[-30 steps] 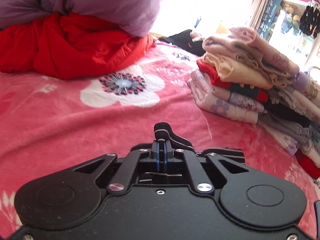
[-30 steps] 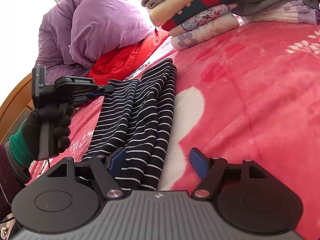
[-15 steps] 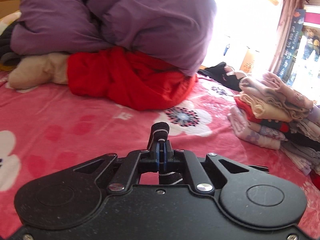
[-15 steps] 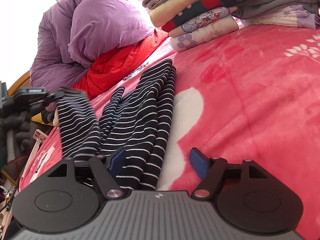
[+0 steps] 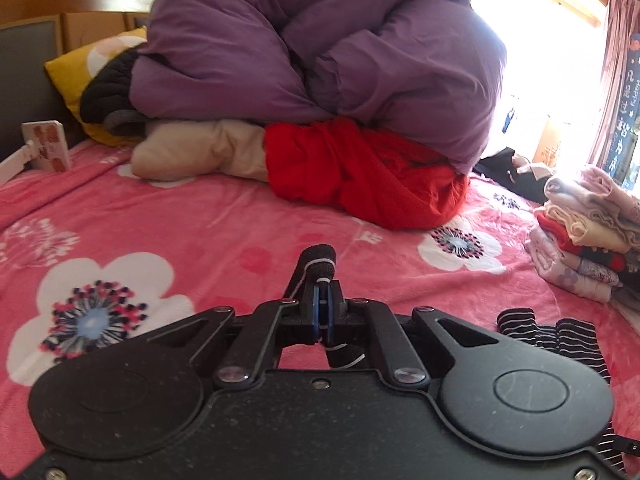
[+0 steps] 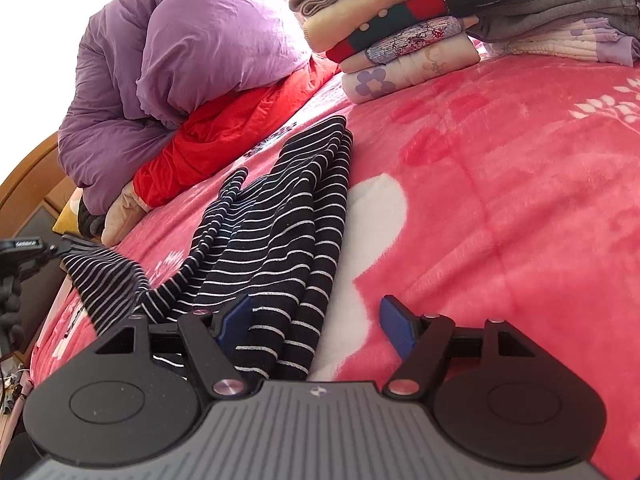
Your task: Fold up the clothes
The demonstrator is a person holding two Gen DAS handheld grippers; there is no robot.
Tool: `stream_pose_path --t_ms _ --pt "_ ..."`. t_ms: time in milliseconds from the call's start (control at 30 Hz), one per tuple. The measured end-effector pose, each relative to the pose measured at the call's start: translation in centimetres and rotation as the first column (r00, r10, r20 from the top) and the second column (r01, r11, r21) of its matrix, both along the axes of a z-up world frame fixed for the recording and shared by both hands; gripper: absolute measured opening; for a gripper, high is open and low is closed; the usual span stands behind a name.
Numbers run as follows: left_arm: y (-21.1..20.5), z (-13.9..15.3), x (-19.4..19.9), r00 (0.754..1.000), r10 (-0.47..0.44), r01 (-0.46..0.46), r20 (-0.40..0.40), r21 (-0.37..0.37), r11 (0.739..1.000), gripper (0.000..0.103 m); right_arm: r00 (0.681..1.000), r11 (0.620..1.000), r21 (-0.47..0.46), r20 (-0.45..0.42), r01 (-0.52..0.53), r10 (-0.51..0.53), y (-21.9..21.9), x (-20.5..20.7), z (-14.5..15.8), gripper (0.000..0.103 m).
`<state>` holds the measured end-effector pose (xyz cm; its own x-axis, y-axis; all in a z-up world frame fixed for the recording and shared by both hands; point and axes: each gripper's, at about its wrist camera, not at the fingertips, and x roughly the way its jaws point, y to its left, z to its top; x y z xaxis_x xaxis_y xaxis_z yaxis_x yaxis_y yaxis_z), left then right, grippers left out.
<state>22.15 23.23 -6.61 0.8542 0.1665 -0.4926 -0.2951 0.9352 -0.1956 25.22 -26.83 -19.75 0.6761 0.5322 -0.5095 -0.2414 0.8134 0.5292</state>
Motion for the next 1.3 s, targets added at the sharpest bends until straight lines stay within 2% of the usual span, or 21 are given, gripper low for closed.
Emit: stream_pose_path --t_ms 167,300,467,533,567,600,633,667,733,833,933,1033,1100,1267,1300 --pt "1.7 0.5 -1.1 0.999 0.027 -0.027 0.02 0.024 0.999 0.002 1.0 1.0 -0.009 0.002 0.0 0.0 0.1 -0.1 0.1 0.071" --pt "2.9 -0.7 -0.9 0.999 0.048 -0.048 -0.004 0.009 0.999 0.002 1.0 1.0 -0.022 0.006 -0.003 0.003 0.3 -0.2 0.1 0.071" --pt "4.2 -1.9 -2.1 0.997 0.079 -0.079 0.019 -0.017 0.997 0.002 1.0 1.0 -0.03 0.007 -0.006 0.006 0.4 -0.1 0.1 0.071" --pt "4.9 -3.9 -1.8 0.992 0.116 -0.115 -0.041 0.014 0.993 0.004 1.0 0.999 -0.032 0.007 -0.007 0.007 0.4 -0.1 0.1 0.071" --pt "5.6 -5.5 -1.2 0.985 0.134 -0.133 -0.108 0.02 0.991 0.005 1.0 0.999 -0.033 0.007 -0.008 0.008 0.4 -0.1 0.1 0.071" --pt "6.4 -7.2 -0.7 0.972 0.144 -0.147 -0.184 -0.002 0.989 0.015 1.0 0.999 -0.034 0.006 -0.009 0.009 0.4 -0.1 0.1 0.071" --pt "7.0 -8.3 -0.7 0.962 0.164 -0.172 -0.219 -0.02 0.985 0.027 1.0 0.999 -0.034 0.006 -0.01 0.01 0.5 -0.1 0.1 0.071" --pt "7.5 -9.3 -0.9 0.951 0.184 -0.199 -0.25 -0.037 0.979 0.029 1.0 0.999 -0.035 0.006 -0.01 0.01 0.5 -0.1 0.1 0.071" --pt "8.1 -9.8 -1.9 0.958 0.191 -0.219 -0.215 -0.118 0.968 0.036 1.0 0.999 -0.036 0.006 -0.012 0.012 0.5 -0.1 0.1 0.071" --pt "8.2 -9.5 -2.1 0.96 0.205 -0.23 -0.19 -0.119 0.966 0.039 1.0 0.999 -0.034 0.006 -0.012 0.012 0.4 -0.2 0.1 0.071" --pt "7.7 -8.6 -1.3 0.969 0.181 -0.192 -0.168 -0.051 0.98 0.039 1.0 0.999 -0.04 0.006 -0.013 0.014 0.6 -0.1 0.0 0.072" --pt "7.8 -8.0 0.9 0.974 0.117 -0.123 -0.193 -0.018 0.992 0.039 1.0 0.999 -0.044 0.009 -0.017 0.017 0.6 -0.1 0.0 0.072" --pt "7.6 -8.0 2.5 0.97 0.073 -0.068 -0.231 0.03 0.997 0.039 1.0 0.999 -0.043 0.007 -0.017 0.017 0.6 0.0 0.0 0.072" --pt "7.0 -8.6 5.3 0.949 -0.042 0.067 -0.313 0.067 0.996 0.037 1.0 0.999 -0.048 0.009 -0.022 0.023 0.7 0.1 -0.1 0.074" --pt "7.0 -8.5 5.3 0.948 -0.059 0.082 -0.312 0.062 0.995 0.029 1.0 0.999 -0.049 0.01 -0.024 0.025 0.7 0.1 -0.1 0.075"
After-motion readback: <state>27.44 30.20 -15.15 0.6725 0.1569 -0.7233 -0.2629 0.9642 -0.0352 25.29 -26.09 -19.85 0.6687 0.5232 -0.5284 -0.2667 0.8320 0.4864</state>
